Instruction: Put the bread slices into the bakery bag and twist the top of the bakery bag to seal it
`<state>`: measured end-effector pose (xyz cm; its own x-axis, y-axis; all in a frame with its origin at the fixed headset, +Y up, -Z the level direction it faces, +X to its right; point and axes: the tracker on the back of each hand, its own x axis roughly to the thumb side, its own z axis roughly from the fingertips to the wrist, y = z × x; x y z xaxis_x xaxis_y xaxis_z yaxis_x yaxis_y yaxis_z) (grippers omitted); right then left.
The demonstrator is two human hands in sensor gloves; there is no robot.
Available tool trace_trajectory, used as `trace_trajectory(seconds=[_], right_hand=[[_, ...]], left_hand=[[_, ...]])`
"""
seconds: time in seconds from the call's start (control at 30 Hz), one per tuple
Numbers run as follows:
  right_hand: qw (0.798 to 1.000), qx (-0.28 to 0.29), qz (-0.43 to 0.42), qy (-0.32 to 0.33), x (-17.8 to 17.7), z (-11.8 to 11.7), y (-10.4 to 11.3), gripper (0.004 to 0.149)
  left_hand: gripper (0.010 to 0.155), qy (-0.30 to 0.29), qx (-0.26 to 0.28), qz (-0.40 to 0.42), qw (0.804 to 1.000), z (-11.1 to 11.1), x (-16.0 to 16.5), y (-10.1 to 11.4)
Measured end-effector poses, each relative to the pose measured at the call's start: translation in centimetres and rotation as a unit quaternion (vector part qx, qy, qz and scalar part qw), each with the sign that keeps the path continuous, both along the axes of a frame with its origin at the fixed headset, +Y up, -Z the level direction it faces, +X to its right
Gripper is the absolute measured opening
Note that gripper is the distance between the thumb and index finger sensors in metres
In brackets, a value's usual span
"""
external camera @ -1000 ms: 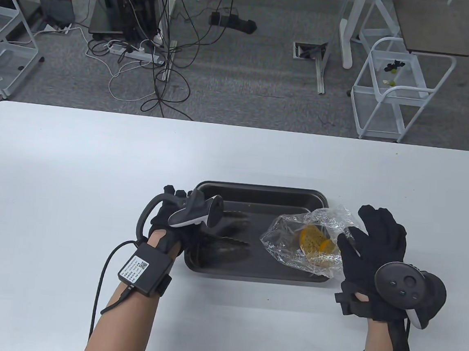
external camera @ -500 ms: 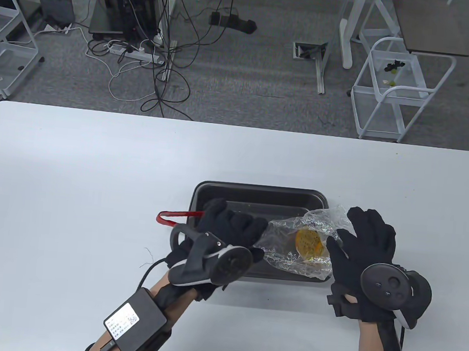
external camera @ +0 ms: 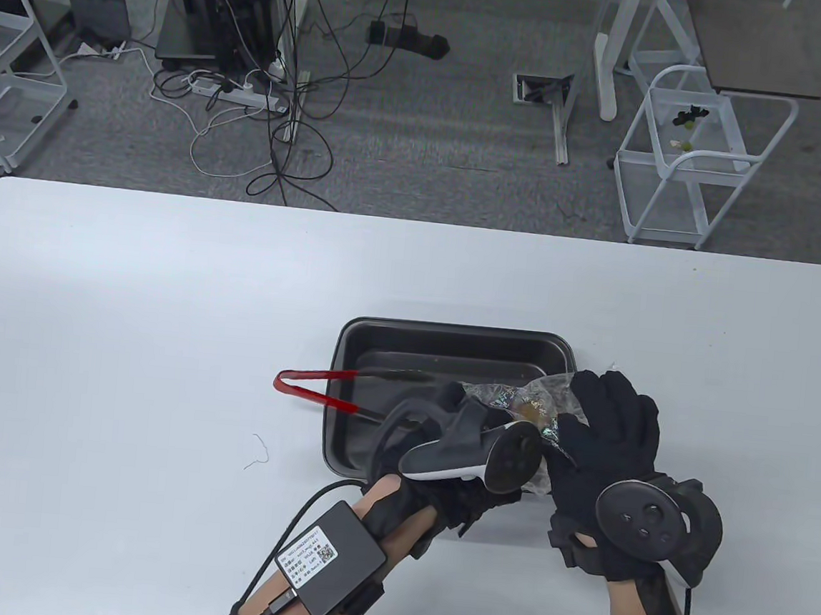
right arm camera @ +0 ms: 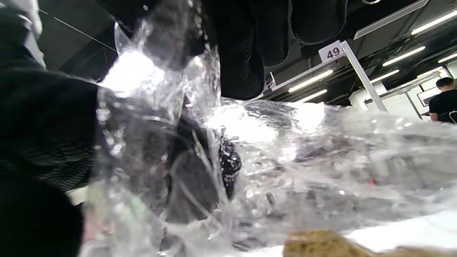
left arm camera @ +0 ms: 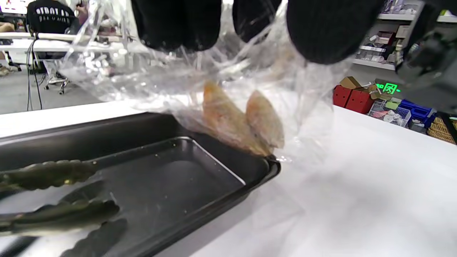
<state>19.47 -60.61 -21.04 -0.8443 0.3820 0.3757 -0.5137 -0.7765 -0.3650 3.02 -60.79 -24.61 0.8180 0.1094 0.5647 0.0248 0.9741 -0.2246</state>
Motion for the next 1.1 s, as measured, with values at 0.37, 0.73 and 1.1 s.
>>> trace_trajectory(seconds=[0.37, 0.73, 1.1], right_hand=[[0.999, -0.013, -0.037, -0.028, 1.1, 0.0, 0.6, 0.046], [0.920, -0.191, -0.272, 0.206, 4.2, -0.8, 0.9, 0.091], [0.980, -0.004, -0.057, 0.191, 4.1, 1.4, 3.9, 0.074]], left_hand=[[0.043, 0.032, 0.090, 0.057, 0.994, 1.6, -1.3, 2.2], [0.039, 0.059, 0.179, 0.009, 0.982, 3.6, -4.2, 7.1], [0.040, 0.029, 0.188, -0.034, 0.981, 6.5, -8.5, 11.1]])
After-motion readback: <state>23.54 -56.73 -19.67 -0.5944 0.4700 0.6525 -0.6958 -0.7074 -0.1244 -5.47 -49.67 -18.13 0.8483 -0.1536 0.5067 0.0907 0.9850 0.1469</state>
